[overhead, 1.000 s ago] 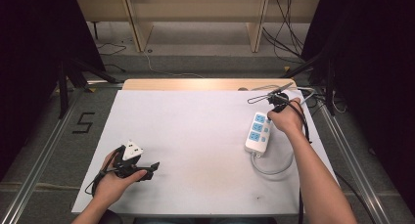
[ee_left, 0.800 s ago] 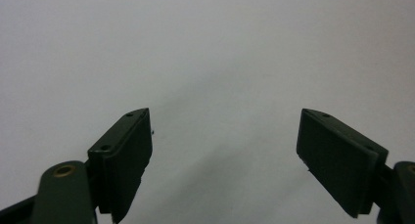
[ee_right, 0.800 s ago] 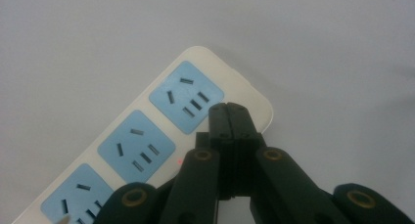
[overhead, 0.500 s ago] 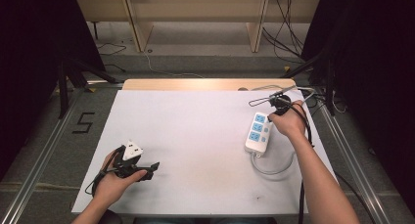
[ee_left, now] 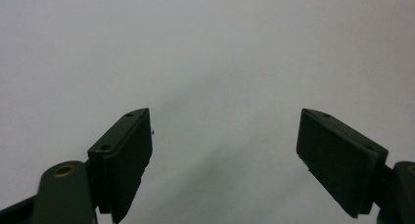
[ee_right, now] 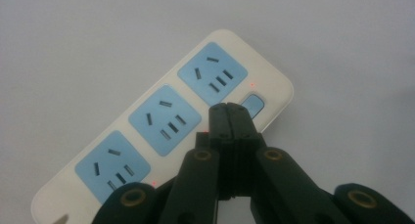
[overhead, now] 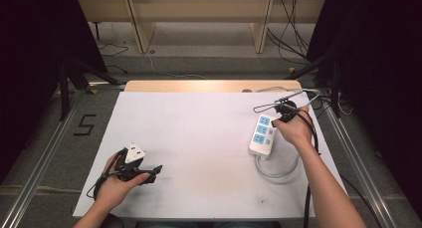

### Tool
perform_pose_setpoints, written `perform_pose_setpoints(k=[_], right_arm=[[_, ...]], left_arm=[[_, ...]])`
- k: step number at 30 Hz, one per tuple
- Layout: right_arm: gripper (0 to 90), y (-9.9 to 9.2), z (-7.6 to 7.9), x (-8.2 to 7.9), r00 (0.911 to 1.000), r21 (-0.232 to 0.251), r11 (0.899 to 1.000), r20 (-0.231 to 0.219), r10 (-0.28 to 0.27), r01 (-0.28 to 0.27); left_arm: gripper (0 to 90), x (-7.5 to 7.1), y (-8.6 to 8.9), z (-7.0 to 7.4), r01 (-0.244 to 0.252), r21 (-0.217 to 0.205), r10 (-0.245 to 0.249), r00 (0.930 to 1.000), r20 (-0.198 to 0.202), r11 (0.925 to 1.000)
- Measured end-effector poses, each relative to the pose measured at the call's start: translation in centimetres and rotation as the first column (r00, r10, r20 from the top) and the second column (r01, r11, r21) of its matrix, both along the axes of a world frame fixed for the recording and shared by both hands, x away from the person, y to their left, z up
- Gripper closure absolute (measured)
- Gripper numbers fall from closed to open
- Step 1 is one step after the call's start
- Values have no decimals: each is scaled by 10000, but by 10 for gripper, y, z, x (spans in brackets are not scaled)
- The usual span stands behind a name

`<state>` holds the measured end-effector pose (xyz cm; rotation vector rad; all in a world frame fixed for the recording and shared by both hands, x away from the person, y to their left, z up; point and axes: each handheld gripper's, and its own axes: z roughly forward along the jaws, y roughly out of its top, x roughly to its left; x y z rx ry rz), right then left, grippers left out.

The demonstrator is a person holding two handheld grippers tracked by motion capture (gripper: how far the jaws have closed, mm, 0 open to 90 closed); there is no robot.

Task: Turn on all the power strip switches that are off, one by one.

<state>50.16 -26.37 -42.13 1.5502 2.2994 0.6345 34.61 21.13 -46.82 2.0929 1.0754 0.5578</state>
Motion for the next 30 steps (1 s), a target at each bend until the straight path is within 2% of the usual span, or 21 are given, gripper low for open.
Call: perform_pose_setpoints(k=[9,21,30], right_arm=[[900,4,-2,-17,9990,150,9994,326,321,-326],[900,9,5,-32,9951,352,9967,703,700,-726],[896,10,7,-48,9908,642,9931,1001,910,-977]], left_arm=[[209,0,0,0,0,1,0,10000,12,10000],[209,0,0,0,-4,1,4,10000,3,10000],[209,-1,-1,0,9,19,-9,10000,17,10000]])
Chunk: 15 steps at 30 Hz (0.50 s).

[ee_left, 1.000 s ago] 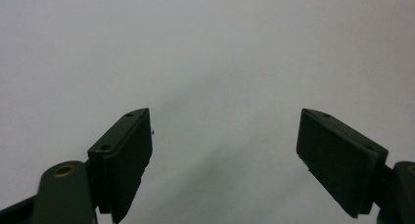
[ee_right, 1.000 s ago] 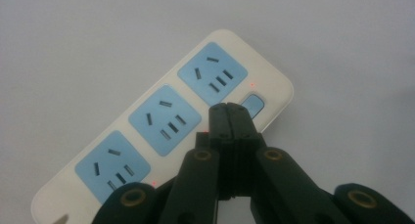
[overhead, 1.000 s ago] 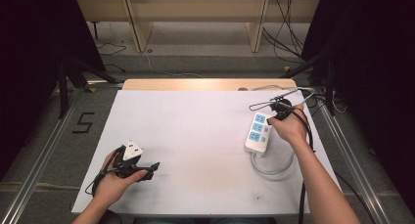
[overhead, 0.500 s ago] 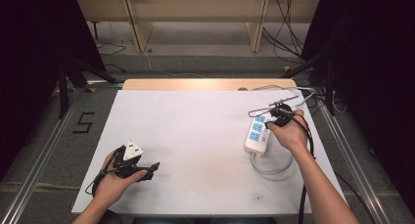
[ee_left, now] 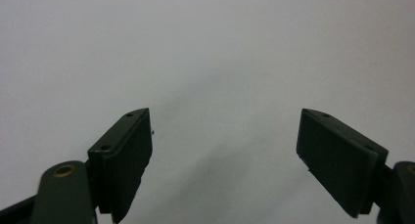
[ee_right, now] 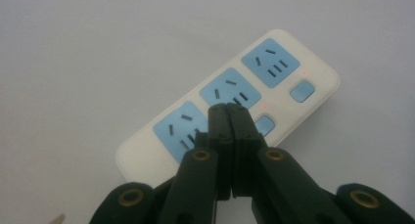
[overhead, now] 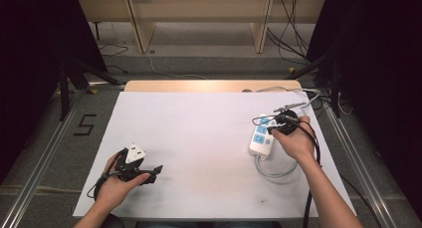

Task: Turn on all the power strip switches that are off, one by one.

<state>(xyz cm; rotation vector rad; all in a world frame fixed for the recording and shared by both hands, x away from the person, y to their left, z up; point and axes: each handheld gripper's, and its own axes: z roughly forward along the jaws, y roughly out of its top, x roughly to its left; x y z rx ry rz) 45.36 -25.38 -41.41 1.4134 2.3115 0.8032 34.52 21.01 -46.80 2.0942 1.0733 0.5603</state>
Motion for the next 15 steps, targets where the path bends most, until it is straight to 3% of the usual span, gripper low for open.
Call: perform_pose_setpoints(k=[15], right_arm=[[839,4,-8,-30,9947,282,9957,549,865,-882]], left_arm=[[209,0,0,0,-20,11,20,10000,-26,10000]])
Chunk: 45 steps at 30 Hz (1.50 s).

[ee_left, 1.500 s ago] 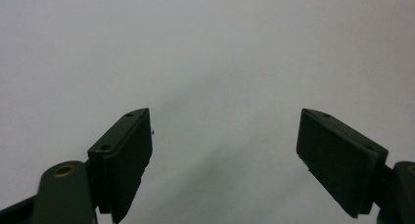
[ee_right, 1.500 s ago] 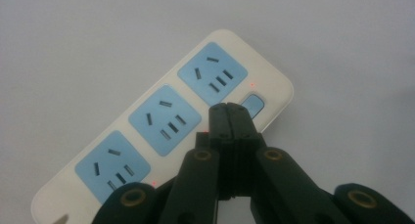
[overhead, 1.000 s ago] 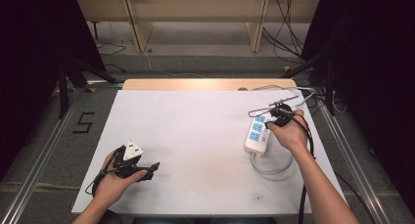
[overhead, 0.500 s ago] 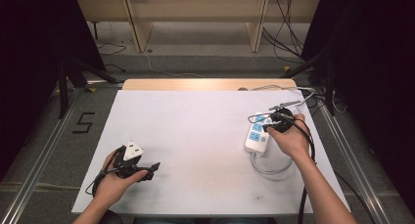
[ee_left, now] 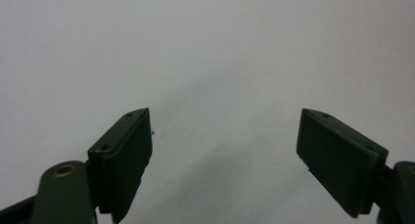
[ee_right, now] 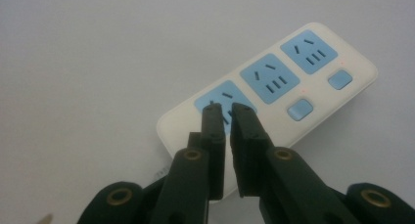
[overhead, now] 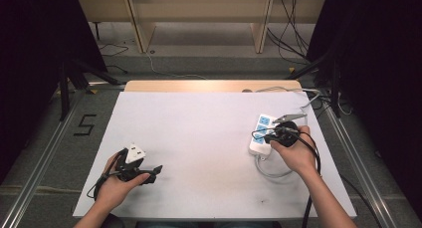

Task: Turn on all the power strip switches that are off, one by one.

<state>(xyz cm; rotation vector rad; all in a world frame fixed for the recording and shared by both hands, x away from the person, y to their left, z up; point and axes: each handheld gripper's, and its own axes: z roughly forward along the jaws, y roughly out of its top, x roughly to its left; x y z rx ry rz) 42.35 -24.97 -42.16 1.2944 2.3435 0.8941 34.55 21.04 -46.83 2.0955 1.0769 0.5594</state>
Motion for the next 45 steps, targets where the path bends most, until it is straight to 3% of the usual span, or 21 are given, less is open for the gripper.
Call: perform_pose_setpoints(k=[7,17,27,34,45], right_arm=[[778,1,-1,-9,9988,388,9983,227,435,-443],[615,3,-12,-29,9934,619,9929,597,982,-1018],[486,2,-26,-45,9794,1188,9765,1137,1666,-1799],[449,3,-30,-57,9682,1270,9721,1806,1731,-1975],[444,-5,-44,-68,9675,1545,9726,2114,1391,-1736]], left_arm=[[209,0,0,0,-2,-2,2,10000,11,10000],[209,0,0,0,-13,7,13,10000,-5,10000],[208,0,0,0,18,66,-18,10000,-66,10000],[208,0,0,0,-1,14,1,10000,-36,10000],[205,0,0,0,-5,-45,5,10000,-30,10000]])
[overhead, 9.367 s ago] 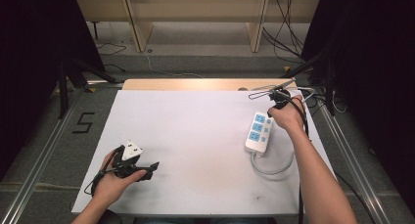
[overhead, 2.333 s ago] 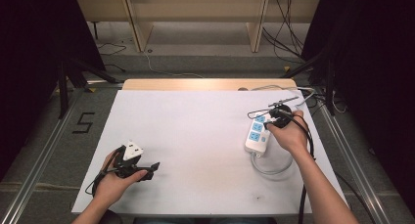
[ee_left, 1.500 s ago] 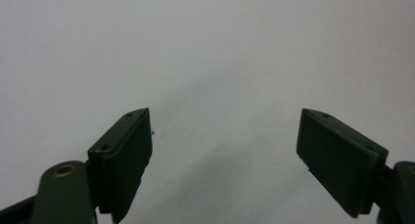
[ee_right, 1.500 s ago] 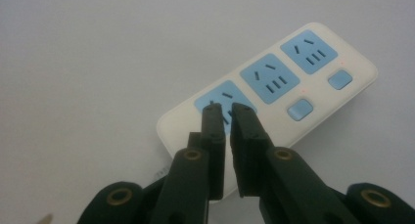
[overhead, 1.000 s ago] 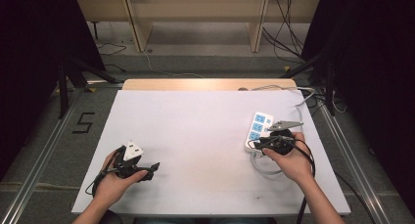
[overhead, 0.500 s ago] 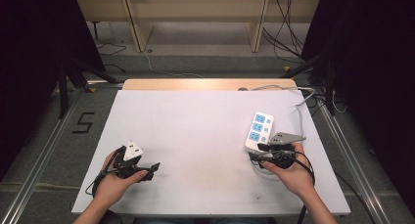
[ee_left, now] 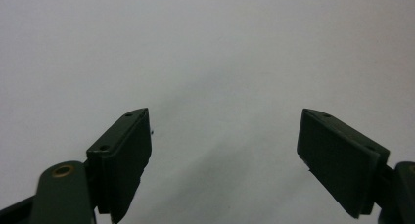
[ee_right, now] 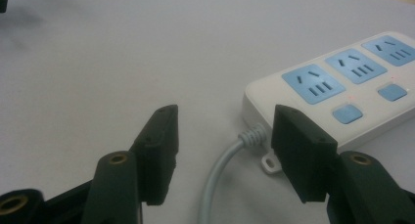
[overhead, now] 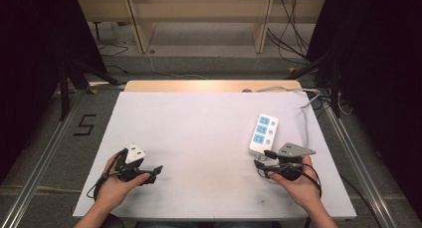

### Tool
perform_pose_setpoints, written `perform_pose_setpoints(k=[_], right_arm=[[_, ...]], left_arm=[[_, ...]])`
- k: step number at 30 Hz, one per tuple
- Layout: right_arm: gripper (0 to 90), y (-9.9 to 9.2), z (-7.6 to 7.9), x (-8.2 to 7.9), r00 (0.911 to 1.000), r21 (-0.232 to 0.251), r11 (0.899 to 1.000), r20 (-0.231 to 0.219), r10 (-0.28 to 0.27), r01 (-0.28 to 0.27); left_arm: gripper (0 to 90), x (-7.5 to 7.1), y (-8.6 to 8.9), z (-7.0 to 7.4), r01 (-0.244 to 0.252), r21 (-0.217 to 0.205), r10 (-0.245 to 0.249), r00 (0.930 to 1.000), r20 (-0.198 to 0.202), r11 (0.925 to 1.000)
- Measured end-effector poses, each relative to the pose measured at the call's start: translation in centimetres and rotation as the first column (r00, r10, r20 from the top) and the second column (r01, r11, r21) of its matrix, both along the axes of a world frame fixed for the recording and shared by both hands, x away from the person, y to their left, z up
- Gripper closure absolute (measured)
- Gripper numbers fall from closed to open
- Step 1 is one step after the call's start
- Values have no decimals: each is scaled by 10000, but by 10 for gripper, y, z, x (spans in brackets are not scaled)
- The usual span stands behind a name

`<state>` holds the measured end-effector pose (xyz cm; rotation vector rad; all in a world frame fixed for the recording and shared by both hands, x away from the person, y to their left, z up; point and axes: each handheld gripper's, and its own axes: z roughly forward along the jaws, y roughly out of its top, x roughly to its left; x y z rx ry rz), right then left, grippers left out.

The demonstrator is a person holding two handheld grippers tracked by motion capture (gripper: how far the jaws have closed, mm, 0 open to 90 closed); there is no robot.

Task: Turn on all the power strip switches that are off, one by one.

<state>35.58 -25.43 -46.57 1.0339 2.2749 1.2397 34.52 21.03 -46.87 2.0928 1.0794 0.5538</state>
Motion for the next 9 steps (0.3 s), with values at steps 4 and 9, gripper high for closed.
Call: perform_pose_setpoints(k=[4,9], right_arm=[[443,-4,-1,0,9998,182,9997,101,-174,172],[437,-5,0,-1,9995,257,9993,159,-269,265]], left_arm=[[205,0,0,0,80,121,-80,10000,-22,9999],[200,1,0,-2,88,116,-87,10000,-34,9999]])
